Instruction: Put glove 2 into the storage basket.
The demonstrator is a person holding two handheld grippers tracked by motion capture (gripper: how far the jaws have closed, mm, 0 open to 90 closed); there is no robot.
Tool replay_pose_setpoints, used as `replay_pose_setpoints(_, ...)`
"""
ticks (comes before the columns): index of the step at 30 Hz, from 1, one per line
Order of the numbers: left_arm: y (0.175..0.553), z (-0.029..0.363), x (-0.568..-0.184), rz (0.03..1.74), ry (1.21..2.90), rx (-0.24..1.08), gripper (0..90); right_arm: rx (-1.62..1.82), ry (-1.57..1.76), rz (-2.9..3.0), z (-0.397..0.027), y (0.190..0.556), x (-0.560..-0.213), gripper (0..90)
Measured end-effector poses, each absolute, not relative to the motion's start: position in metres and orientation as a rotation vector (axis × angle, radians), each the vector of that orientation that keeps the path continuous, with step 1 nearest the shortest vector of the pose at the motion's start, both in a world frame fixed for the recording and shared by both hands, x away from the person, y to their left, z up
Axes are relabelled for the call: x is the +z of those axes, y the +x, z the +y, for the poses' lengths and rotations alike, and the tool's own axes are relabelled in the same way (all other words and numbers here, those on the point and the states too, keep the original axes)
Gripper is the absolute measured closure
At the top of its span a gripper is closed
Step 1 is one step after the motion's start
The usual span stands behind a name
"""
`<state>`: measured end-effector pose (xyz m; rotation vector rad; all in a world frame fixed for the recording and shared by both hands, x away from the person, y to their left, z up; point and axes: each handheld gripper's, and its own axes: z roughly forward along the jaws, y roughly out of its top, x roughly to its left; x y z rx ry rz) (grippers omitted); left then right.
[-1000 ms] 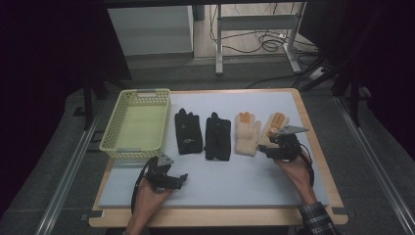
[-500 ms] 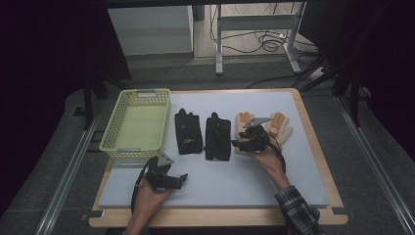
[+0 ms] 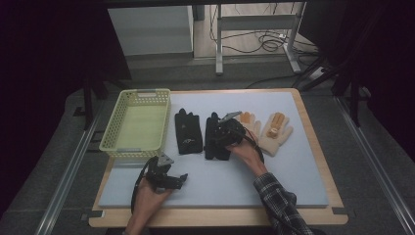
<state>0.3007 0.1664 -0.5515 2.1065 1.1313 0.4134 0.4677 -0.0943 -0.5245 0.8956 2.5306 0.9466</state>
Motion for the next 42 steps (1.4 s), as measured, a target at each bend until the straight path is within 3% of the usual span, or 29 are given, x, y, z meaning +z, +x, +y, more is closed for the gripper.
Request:
replay_pose_setpoints(3, 0.301, 0.166, -0.551, 1.131, 2.107, 0.414, 7.1, 0.950, 0.915, 2.550, -0.094, 0.469, -0.525, 26.6)
replay_pose_setpoints(5, 0.301, 0.166, -0.551, 1.131, 2.107, 0.414, 7.1, 0.974, 0.930, 2.568, -0.095, 0.468, -0.525, 36.4)
replay_pose_setpoints(6, 0.301, 0.166, -0.552, 1.131, 2.107, 0.414, 7.1, 0.998, 0.930, 2.582, -0.096, 0.466, -0.524, 49.4)
replay_pose_setpoints(8, 0.301, 0.166, -0.552, 1.131, 2.107, 0.414, 7.1, 1.006, 0.925, 2.592, -0.096, 0.465, -0.524, 54.7)
replay_pose_setpoints(10, 0.301, 0.166, -0.552, 1.131, 2.107, 0.414, 7.1, 0.968, 0.926, 2.575, -0.093, 0.462, -0.521, 71.0)
replay_pose_setpoints(14, 0.301, 0.166, -0.552, 1.132, 2.107, 0.414, 7.1, 0.965, 0.934, 2.568, -0.094, 0.460, -0.518, 77.9)
replay_pose_setpoints(23, 0.301, 0.166, -0.551, 1.132, 2.107, 0.413, 7.1, 1.059, 0.905, 2.556, -0.107, 0.434, -0.492, 78.7)
replay_pose_setpoints(30, 0.301, 0.166, -0.552, 1.133, 2.104, 0.415, 7.1, 1.136, 0.888, 2.565, -0.119, 0.381, -0.471, 78.5)
replay_pose_setpoints(35, 0.301, 0.166, -0.552, 1.132, 2.104, 0.415, 7.1, 1.146, 0.882, 2.571, -0.122, 0.354, -0.476, 78.0)
replay_pose_setpoints(37, 0.301, 0.166, -0.552, 1.135, 2.102, 0.413, 7.1, 1.145, 0.879, 2.580, -0.124, 0.344, -0.486, 73.0)
replay_pose_setpoints(40, 0.301, 0.166, -0.552, 1.135, 2.102, 0.414, 7.1, 1.114, 0.874, 2.569, -0.132, 0.335, -0.502, 53.1)
replay_pose_setpoints(42, 0.301, 0.166, -0.552, 1.135, 2.102, 0.414, 7.1, 1.135, 0.891, 2.541, -0.148, 0.336, -0.498, 51.2)
